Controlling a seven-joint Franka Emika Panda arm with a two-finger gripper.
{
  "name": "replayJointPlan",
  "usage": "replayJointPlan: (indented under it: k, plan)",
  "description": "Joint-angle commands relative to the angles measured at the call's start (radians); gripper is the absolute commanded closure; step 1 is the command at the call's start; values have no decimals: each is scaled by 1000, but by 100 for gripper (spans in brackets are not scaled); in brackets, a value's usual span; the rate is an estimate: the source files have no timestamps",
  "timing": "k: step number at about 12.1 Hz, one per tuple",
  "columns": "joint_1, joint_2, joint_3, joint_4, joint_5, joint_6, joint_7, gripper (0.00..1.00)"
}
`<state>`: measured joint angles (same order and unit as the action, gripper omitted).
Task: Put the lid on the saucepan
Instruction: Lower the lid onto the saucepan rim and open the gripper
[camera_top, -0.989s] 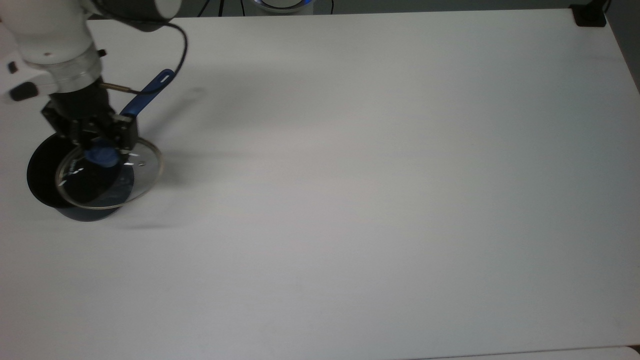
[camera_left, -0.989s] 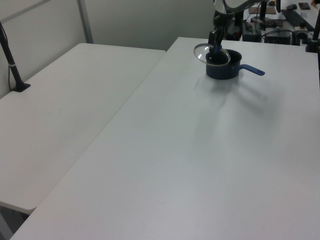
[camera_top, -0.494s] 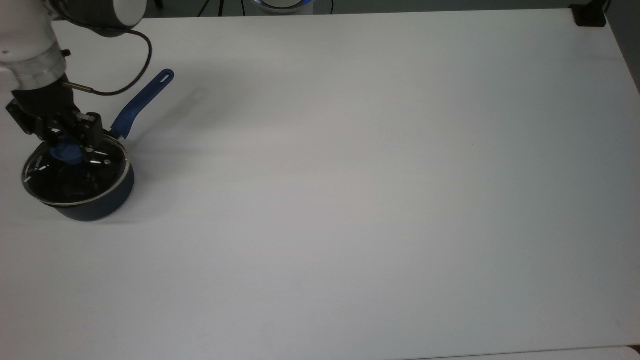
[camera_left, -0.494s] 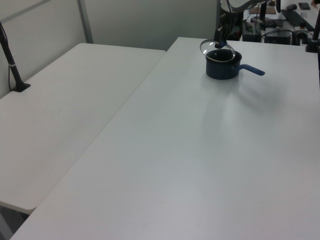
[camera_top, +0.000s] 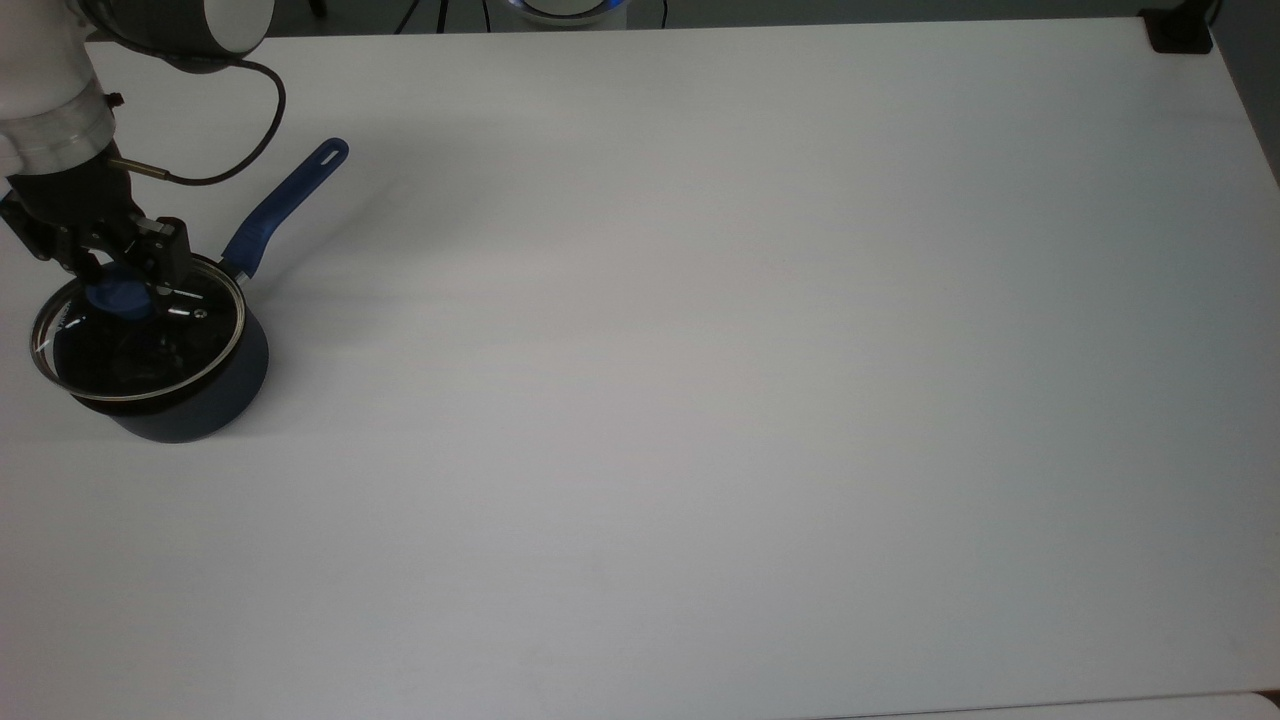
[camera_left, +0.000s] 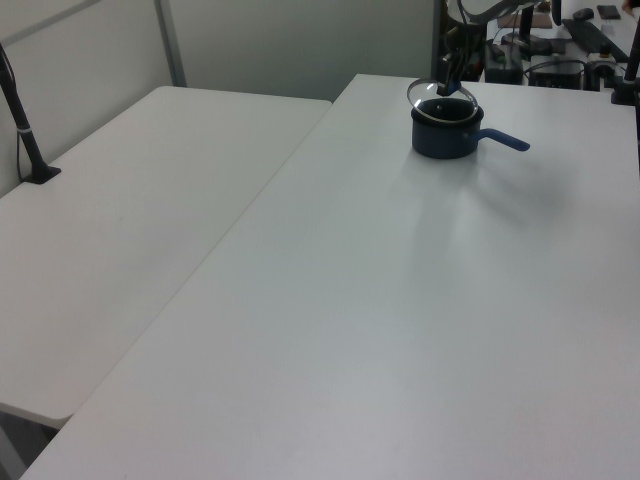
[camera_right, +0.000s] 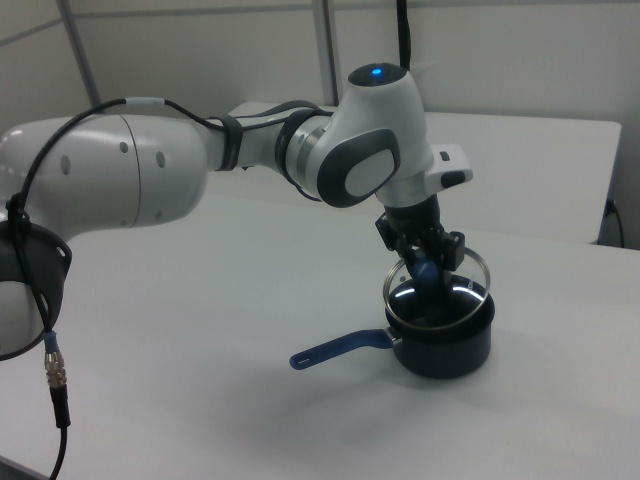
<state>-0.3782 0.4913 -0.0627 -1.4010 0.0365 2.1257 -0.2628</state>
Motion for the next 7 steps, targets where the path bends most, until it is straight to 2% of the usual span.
replayJointPlan:
  k: [1, 5, 6, 7]
  plan:
    - [7, -3, -12, -3, -3, -45, -24, 57]
    - [-5, -2, -12, -3, -3, -47, -44, 55]
    - [-7, -2, -12, -3, -4, -46, -46, 53]
    - [-7, -2, -12, -3, -4, -44, -46, 47]
